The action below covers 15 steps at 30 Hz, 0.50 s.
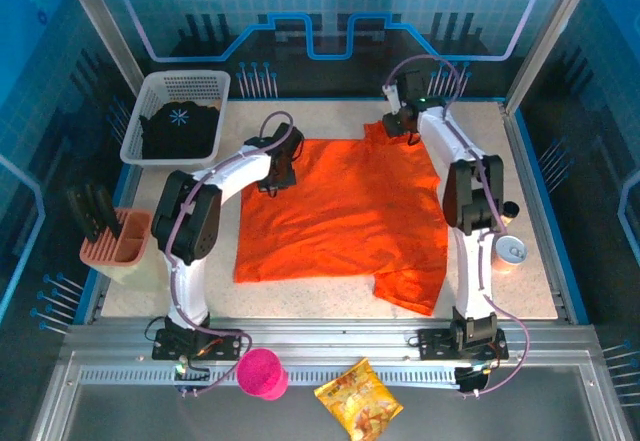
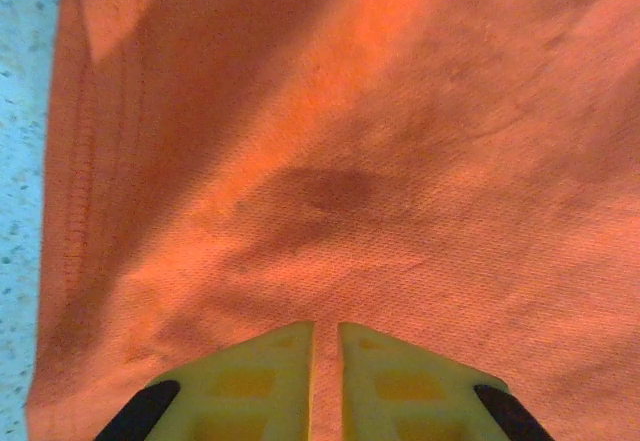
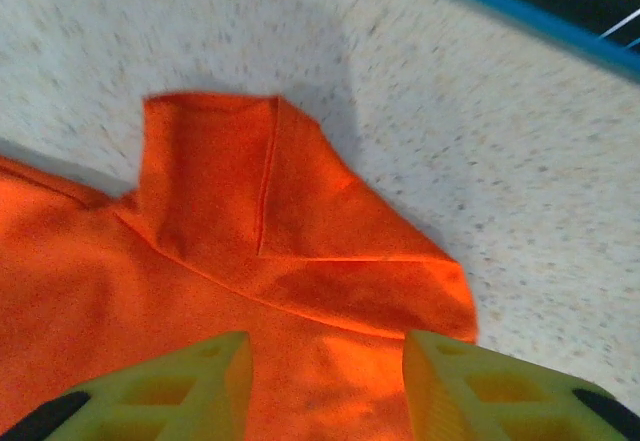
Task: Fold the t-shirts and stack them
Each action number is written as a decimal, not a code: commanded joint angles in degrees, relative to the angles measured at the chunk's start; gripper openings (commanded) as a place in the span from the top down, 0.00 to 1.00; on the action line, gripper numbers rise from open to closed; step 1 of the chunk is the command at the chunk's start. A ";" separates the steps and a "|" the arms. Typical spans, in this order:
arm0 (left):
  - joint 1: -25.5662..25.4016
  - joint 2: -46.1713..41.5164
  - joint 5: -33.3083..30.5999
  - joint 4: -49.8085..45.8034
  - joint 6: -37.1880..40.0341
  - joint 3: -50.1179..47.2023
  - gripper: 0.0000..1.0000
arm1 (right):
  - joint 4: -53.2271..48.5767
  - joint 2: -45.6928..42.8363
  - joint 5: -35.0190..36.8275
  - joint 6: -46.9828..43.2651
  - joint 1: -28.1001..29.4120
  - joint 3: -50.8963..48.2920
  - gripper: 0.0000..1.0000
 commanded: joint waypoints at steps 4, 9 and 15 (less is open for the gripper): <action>0.55 2.40 1.24 0.43 0.05 2.27 0.87 | -7.22 8.52 0.85 -3.16 1.92 9.79 0.51; 0.61 3.02 1.31 0.78 -0.15 1.63 0.87 | -7.75 12.28 1.73 -3.00 2.83 13.14 0.51; 0.86 3.27 1.39 1.23 -0.28 0.82 0.87 | -7.62 15.67 6.23 -1.75 2.73 16.49 0.58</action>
